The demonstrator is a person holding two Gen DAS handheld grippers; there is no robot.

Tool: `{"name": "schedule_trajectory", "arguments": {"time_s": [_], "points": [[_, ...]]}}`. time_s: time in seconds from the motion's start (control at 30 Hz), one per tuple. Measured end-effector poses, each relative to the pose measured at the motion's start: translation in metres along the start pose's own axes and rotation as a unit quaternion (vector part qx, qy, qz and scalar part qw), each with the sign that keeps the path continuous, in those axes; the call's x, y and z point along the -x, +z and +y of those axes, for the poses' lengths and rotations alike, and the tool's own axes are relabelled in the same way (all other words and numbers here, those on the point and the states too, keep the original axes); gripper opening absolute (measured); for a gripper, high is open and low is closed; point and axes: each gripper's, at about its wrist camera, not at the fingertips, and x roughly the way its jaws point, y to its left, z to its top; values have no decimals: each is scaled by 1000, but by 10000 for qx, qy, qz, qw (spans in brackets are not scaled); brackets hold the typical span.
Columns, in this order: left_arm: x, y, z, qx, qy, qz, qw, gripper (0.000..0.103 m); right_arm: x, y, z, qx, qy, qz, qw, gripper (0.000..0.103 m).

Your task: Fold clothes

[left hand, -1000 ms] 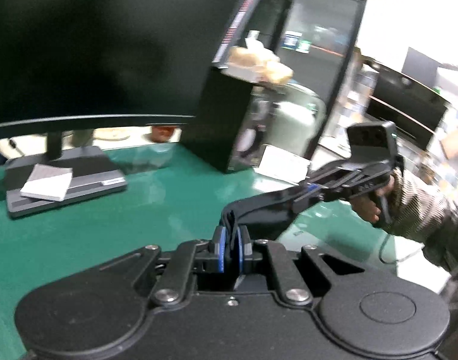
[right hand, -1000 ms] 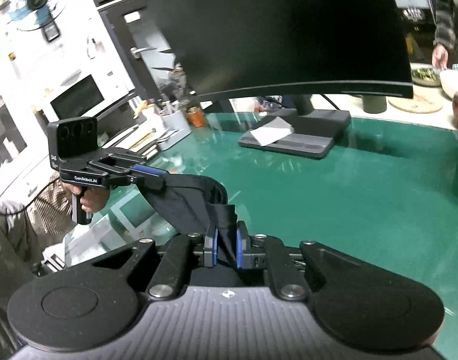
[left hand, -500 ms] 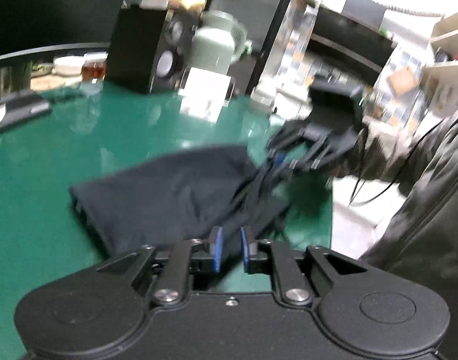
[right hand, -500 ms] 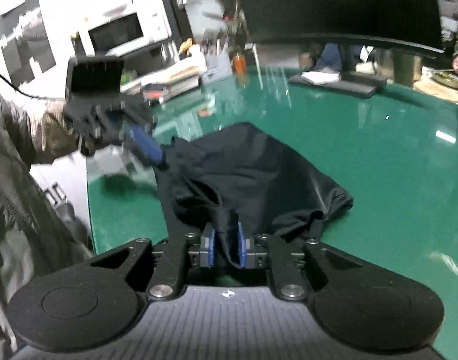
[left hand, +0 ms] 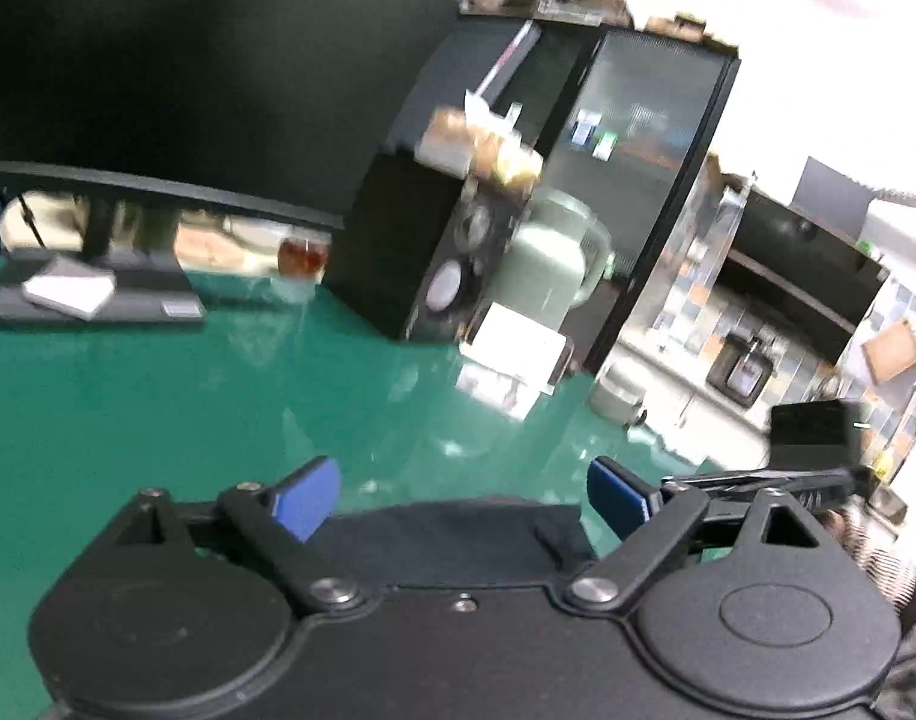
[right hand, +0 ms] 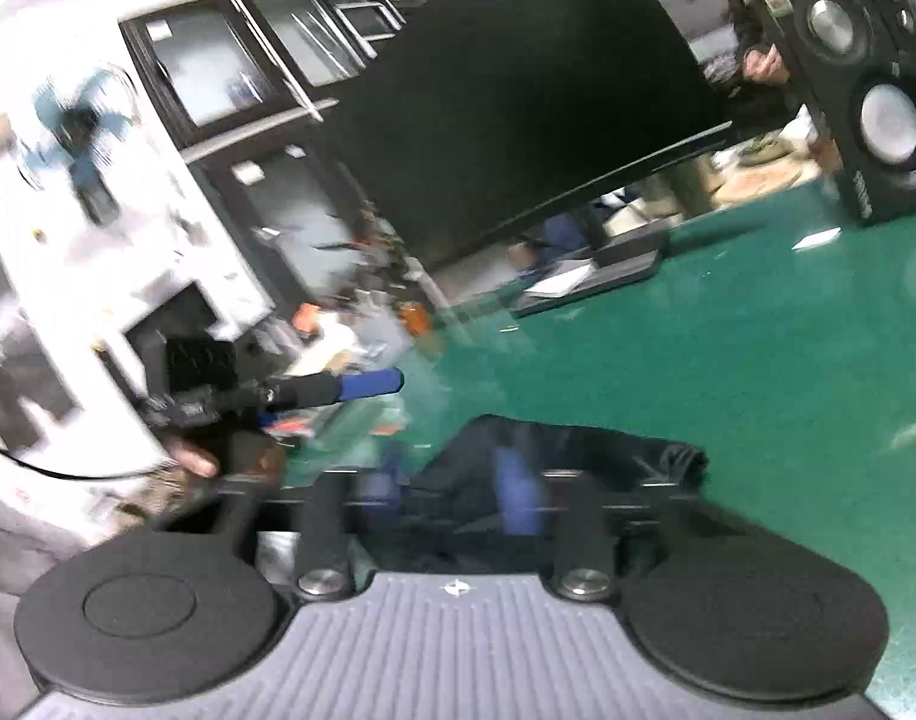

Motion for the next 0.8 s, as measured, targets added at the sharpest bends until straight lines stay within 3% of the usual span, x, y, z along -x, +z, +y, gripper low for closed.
{"name": "schedule_trajectory", "arguments": {"time_s": [0.1, 0.23, 0.4, 0.47, 0.53, 0.63, 0.73, 0.8], "points": [[-12, -12, -1, -167, 213, 156, 9995, 89, -25, -11, 21, 291, -786, 154, 9964, 20], [-10, -34, 2, -189, 470, 380, 9980, 89, -42, -34, 30, 399, -888, 397, 9945, 22], [5, -55, 4, -152, 603, 512, 9968, 91, -37, -39, 30, 426, -971, 323, 9938, 26], [12, -51, 0, -166, 601, 411, 9972, 94, -27, -34, 30, 98, -933, 140, 9955, 30], [20, -46, -4, -183, 551, 139, 9982, 100, -8, -27, 30, -165, -907, -393, 9950, 30], [11, -37, -6, -125, 535, -14, 9985, 102, -3, -17, 26, -462, -1133, -859, 9888, 30], [-7, -34, -10, -188, 724, 212, 9970, 102, -21, -10, 19, -585, -1404, -673, 9861, 30], [-18, -38, -13, -311, 925, 518, 9939, 102, -42, -13, 15, -574, -1555, -135, 9861, 29]]}}
